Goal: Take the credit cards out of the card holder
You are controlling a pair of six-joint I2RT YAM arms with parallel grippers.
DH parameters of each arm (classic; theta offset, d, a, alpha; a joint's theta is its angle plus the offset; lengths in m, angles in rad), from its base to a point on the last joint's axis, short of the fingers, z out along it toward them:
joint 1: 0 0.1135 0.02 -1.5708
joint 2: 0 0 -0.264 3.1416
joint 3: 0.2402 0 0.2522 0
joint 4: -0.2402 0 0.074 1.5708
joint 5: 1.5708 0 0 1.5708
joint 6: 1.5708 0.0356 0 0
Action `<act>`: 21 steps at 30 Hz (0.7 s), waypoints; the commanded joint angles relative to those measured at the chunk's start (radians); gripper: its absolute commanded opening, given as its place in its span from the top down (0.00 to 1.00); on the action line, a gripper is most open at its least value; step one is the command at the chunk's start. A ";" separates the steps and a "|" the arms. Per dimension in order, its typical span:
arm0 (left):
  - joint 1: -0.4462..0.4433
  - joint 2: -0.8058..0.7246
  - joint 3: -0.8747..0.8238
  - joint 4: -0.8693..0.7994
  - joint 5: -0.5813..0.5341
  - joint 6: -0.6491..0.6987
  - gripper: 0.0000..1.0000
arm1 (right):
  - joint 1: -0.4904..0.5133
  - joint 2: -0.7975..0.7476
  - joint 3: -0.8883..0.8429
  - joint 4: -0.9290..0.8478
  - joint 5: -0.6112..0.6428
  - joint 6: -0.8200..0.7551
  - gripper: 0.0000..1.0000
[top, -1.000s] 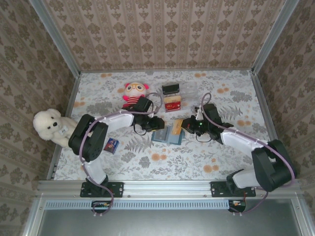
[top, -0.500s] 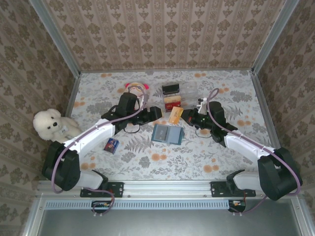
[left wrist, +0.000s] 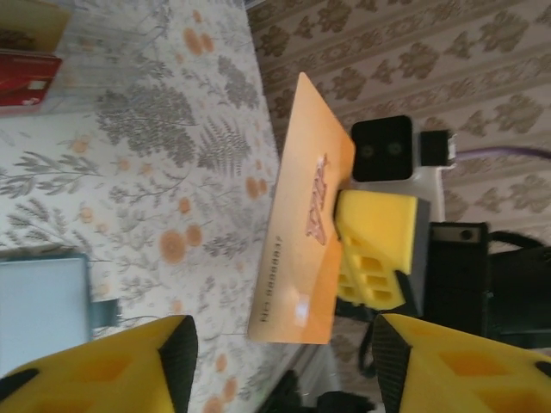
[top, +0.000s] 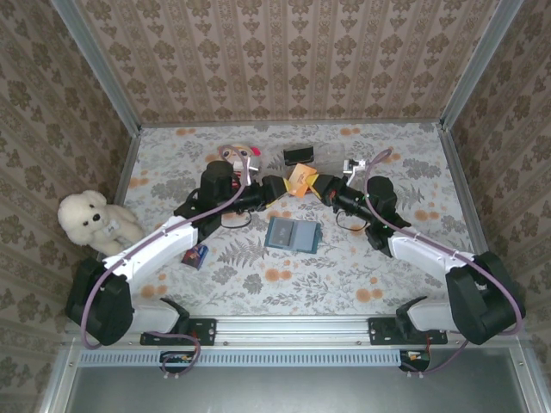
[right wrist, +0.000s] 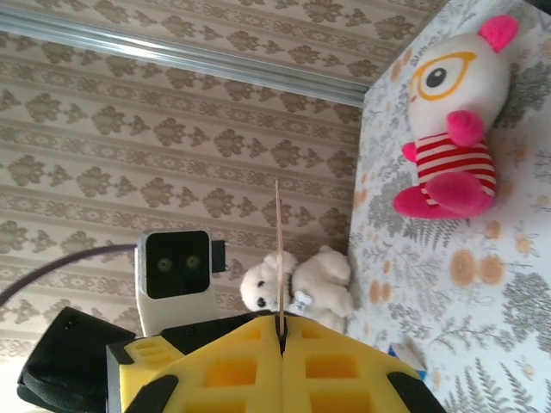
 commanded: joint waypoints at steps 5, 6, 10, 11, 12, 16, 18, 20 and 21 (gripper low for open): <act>0.012 -0.005 0.050 0.092 0.039 -0.068 0.63 | 0.017 0.016 0.026 0.162 0.024 0.103 1.00; 0.014 0.001 0.049 0.104 0.040 -0.078 0.65 | 0.017 0.015 0.027 0.165 0.022 0.105 1.00; 0.020 0.028 0.068 0.138 0.081 -0.090 0.80 | 0.020 0.013 0.034 0.160 0.014 0.096 1.00; 0.021 0.038 0.076 0.145 0.097 -0.091 0.84 | 0.018 0.013 0.032 0.162 0.014 0.091 1.00; 0.024 0.048 0.082 0.153 0.111 -0.092 0.87 | 0.019 0.012 0.029 0.162 0.015 0.086 1.00; 0.044 0.062 0.086 0.168 0.138 -0.073 0.97 | 0.019 0.012 0.018 0.157 0.031 0.075 1.00; 0.061 0.063 0.080 0.160 0.142 -0.037 1.00 | 0.017 0.012 0.020 0.137 0.030 0.062 1.00; 0.076 0.065 0.085 0.139 0.157 0.029 1.00 | 0.017 0.006 0.025 0.085 0.032 0.048 0.80; 0.082 0.068 0.098 0.102 0.165 0.085 1.00 | 0.017 -0.003 0.029 0.029 0.041 0.033 0.68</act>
